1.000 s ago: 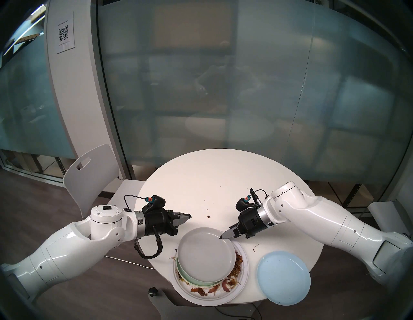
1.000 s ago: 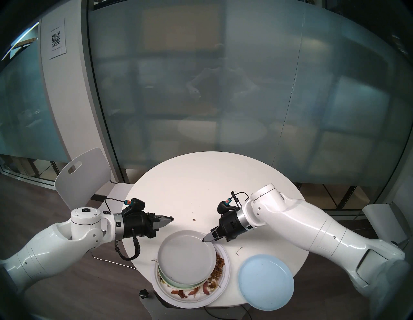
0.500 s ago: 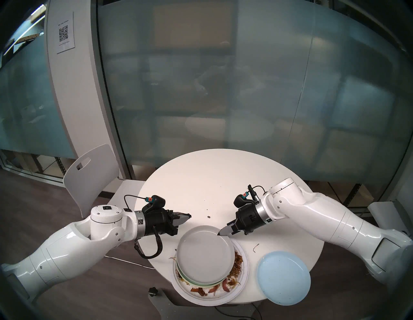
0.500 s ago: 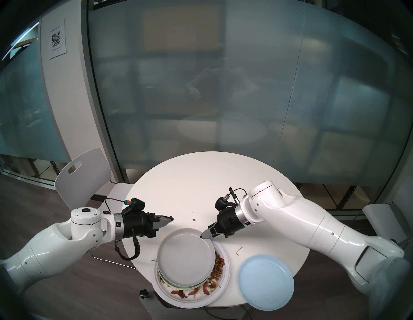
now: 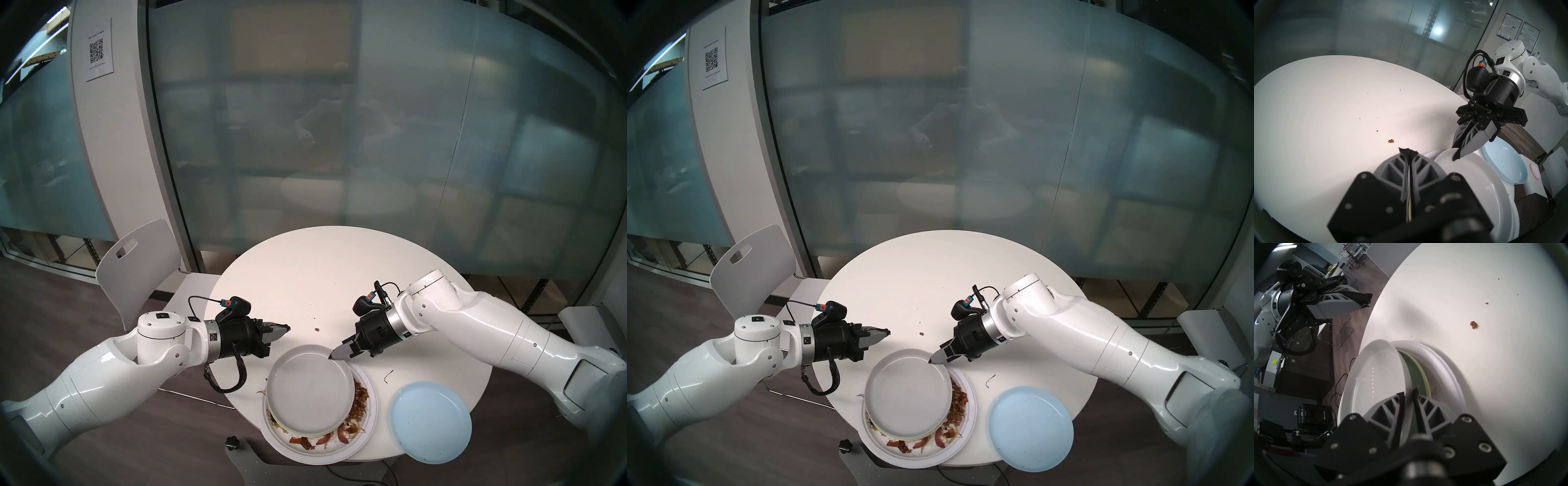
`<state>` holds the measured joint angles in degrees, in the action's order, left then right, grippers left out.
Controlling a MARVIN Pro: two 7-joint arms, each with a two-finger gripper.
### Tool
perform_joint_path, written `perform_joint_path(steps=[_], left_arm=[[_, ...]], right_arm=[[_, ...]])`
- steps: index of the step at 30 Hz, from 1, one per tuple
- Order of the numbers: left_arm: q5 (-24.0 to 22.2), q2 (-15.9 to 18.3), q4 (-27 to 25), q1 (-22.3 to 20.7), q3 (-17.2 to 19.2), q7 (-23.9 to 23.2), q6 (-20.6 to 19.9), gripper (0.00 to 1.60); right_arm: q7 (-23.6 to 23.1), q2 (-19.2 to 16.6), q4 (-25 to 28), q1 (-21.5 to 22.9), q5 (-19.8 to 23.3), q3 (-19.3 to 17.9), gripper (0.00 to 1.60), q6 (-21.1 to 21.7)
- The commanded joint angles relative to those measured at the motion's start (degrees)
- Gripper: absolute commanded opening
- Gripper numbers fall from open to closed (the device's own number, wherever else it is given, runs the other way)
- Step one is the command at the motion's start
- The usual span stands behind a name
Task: Stack the plates into one stack
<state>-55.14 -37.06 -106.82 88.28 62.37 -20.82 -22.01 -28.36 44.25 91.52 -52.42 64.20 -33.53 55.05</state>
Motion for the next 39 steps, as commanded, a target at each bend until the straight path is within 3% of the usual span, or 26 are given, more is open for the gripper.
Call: perform_joint_path(steps=[1,3,4,8,12,13,16,17,23,24,33,39], left_arm=[[-0.2,0.2,-1.1,-0.3,0.7,0.1,0.4,0.32],[-0.2,0.2,-1.1,-0.3,0.7,0.1,0.4,0.32],[-0.2,0.2,-1.1,-0.3,0.7,0.1,0.4,0.32],[-0.2,0.1,-1.1,-0.3,0.7,0.1,0.4,0.32],[-0.1,0.1,-1.0,-0.4,0.6,0.0,0.3,0.32],[-0.1,0.1,-0.9,-0.4,0.6,0.0,0.3,0.32],[-0.1,0.1,-0.9,-0.4,0.6,0.0,0.3,0.32],[-0.1,0.1,-0.9,-0.5,0.5,0.0,0.3,0.32],[-0.1,0.1,-0.8,-0.5,0.5,-0.1,0.3,0.32],[-0.1,0.0,-0.8,-0.5,0.5,-0.1,0.3,0.32],[-0.1,0.0,-0.8,-0.5,0.4,-0.1,0.3,0.32],[-0.1,0.0,-0.7,-0.6,0.4,-0.1,0.3,0.32]], right_arm=[[0.0,0.0,1.0,1.0,0.7,-0.5,0.93,0.0],[0.2,0.0,1.1,1.0,0.9,-0.6,0.93,0.0],[0.3,-0.1,1.3,0.9,1.0,-0.7,1.10,0.0],[1.5,-1.5,2.8,0.0,2.6,-2.6,1.25,0.0],[2.3,-5.0,5.1,-2.2,5.5,-5.6,1.15,-0.7],[3.1,-7.9,6.6,-5.5,9.9,-9.7,1.14,-3.9],[3.1,-7.9,6.6,-5.5,9.9,-9.7,1.14,-3.9],[2.9,-10.4,7.7,-6.3,10.4,-10.4,1.18,-4.2],[2.8,-11.4,8.0,-6.9,10.6,-11.1,1.22,-4.0],[3.1,-10.4,7.1,-7.8,10.2,-12.7,1.24,-3.1],[4.1,-17.0,9.6,-15.5,13.7,-20.5,1.20,-4.1],[4.1,-20.5,10.9,-19.6,15.8,-23.4,1.21,-4.4]])
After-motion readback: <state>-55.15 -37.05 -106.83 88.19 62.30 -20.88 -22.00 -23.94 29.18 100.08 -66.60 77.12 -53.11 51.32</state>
